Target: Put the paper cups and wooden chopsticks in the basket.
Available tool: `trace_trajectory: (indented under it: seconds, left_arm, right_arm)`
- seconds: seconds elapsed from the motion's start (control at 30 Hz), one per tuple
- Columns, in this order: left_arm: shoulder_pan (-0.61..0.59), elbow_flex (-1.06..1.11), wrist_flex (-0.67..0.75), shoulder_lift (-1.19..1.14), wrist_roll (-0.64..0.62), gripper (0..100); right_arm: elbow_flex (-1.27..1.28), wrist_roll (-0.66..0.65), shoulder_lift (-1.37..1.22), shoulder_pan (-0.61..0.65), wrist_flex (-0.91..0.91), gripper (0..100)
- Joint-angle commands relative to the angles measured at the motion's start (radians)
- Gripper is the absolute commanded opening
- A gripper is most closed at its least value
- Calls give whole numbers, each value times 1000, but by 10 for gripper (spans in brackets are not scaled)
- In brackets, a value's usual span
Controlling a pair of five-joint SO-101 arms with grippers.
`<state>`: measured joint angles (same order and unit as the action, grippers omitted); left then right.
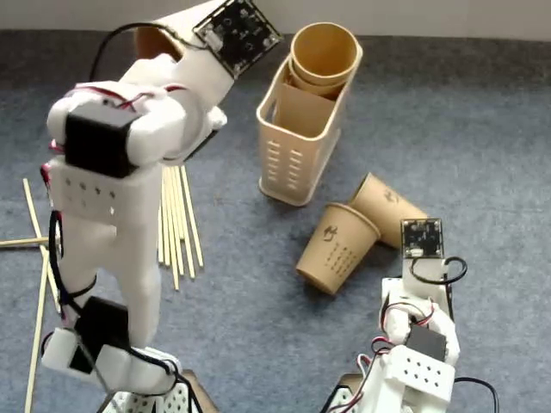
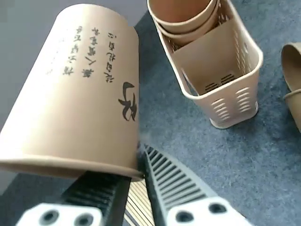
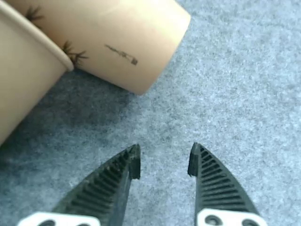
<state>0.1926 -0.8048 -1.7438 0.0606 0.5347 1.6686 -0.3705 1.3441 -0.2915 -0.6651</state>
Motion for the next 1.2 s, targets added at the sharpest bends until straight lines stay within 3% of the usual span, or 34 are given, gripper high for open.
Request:
trace_trajectory:
  seconds: [0.0, 0.2, 0.33, 0.7, 0.93, 1.17]
  left_arm:
    - [81, 27, 152, 25, 238, 5]
    - [143, 44, 204, -145, 710, 5]
    - [125, 33, 206, -240, 899, 5]
    - [82, -371, 321, -440, 959, 5]
    - [28, -383, 333, -549, 1201, 5]
    - [-2, -383, 442, -558, 1255, 5]
  right_arm:
    - [70, -11, 12, 7, -5, 177]
    - [71, -11, 12, 7, -5, 177]
    - [71, -11, 12, 7, -5, 177]
    - [71, -11, 12, 7, -5, 177]
    - [73, -11, 12, 7, -5, 177]
    - [73, -11, 12, 7, -5, 177]
